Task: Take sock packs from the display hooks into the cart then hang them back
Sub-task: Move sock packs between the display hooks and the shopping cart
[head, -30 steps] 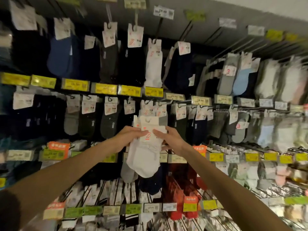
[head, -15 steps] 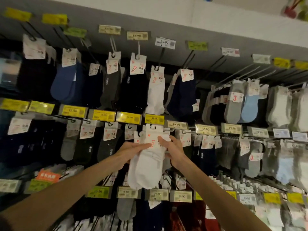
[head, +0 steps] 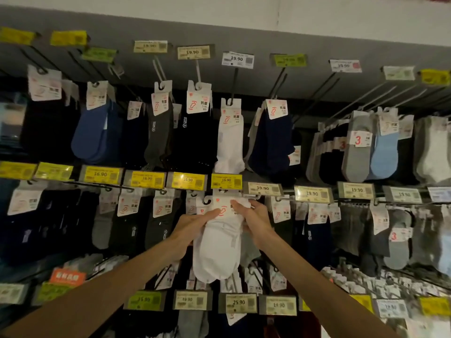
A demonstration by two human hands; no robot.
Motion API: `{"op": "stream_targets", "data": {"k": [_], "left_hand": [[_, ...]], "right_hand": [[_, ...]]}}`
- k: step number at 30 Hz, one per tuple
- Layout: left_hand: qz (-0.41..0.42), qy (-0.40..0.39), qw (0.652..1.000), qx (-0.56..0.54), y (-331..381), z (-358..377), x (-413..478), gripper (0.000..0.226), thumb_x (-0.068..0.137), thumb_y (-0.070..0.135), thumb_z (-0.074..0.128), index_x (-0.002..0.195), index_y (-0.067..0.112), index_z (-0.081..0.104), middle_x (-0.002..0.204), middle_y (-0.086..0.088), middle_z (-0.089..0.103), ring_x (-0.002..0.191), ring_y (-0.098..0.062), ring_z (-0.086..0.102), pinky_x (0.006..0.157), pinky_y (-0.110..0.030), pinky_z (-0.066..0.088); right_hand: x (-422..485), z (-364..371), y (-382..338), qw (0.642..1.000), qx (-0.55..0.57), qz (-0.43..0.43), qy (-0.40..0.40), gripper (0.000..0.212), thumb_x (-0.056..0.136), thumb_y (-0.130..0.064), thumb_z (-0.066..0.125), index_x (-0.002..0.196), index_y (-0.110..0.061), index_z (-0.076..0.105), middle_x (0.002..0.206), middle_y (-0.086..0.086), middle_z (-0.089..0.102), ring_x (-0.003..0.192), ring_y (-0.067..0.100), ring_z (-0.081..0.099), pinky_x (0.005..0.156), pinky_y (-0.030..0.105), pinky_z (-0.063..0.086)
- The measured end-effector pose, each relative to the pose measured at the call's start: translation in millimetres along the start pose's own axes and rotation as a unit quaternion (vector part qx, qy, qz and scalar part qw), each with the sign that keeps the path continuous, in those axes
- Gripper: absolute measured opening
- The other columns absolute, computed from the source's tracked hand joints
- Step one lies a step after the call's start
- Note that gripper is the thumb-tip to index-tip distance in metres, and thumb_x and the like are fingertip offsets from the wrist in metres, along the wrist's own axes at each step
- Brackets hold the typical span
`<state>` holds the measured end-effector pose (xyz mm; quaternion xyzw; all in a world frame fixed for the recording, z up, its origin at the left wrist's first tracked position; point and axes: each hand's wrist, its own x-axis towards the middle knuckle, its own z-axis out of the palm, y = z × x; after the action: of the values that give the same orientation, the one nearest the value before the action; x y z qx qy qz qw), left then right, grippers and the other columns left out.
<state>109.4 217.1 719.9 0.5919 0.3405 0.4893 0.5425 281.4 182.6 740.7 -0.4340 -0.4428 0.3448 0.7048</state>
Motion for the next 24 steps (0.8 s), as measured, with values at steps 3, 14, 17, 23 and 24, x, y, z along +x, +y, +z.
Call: {"op": "stream_targets", "data": {"k": [3, 14, 17, 23, 24], "left_hand": [[-0.014, 0.003, 1.000, 0.001, -2, -2, 6, 0.039, 0.069, 0.043, 0.086, 0.089, 0.010, 0.080, 0.091, -0.004, 0.078, 0.089, -0.021, 0.074, 0.090, -0.038, 0.056], [0.034, 0.113, 0.992, 0.048, -27, -22, 32, 0.014, 0.070, 0.022, 0.088, 0.077, 0.013, 0.080, 0.085, -0.006, 0.077, 0.092, -0.025, 0.072, 0.089, -0.039, 0.057], [0.066, 0.126, 0.986, 0.089, -30, -31, 31, 0.018, 0.074, 0.000, 0.081, 0.071, 0.017, 0.078, 0.083, -0.001, 0.074, 0.093, -0.021, 0.068, 0.092, -0.034, 0.053], [0.067, 0.131, 0.985, 0.094, -40, -50, 36, 0.028, 0.075, -0.007, 0.078, 0.069, 0.020, 0.078, 0.100, -0.009, 0.073, 0.101, -0.025, 0.066, 0.093, -0.035, 0.053], [0.065, 0.127, 0.985, 0.095, -41, -52, 36, 0.028, 0.075, -0.007, 0.078, 0.070, 0.021, 0.078, 0.100, -0.009, 0.073, 0.100, -0.024, 0.067, 0.090, -0.032, 0.054]], "right_hand": [[9, 2, 11, 1.000, -0.014, -0.005, 0.019, 0.033, 0.081, -0.018, 0.078, 0.111, -0.012, 0.066, 0.096, 0.004, 0.075, 0.088, 0.021, 0.072, 0.082, 0.044, 0.059], [62, 15, 40, 0.994, -0.057, 0.017, 0.091, 0.035, 0.084, -0.014, 0.074, 0.115, -0.005, 0.061, 0.112, 0.010, 0.068, 0.101, 0.026, 0.066, 0.094, 0.043, 0.054], [75, 18, 47, 0.990, -0.102, 0.017, 0.099, 0.044, 0.086, -0.017, 0.072, 0.126, -0.003, 0.057, 0.121, 0.014, 0.064, 0.108, 0.029, 0.063, 0.097, 0.043, 0.051], [102, 19, 59, 0.972, -0.191, 0.044, 0.126, 0.043, 0.091, -0.024, 0.066, 0.127, -0.004, 0.054, 0.125, 0.009, 0.060, 0.115, 0.030, 0.058, 0.088, 0.028, 0.046], [107, 21, 63, 0.972, -0.192, 0.046, 0.127, 0.042, 0.089, -0.025, 0.069, 0.123, -0.005, 0.058, 0.123, 0.010, 0.063, 0.112, 0.030, 0.060, 0.091, 0.032, 0.049]]}}
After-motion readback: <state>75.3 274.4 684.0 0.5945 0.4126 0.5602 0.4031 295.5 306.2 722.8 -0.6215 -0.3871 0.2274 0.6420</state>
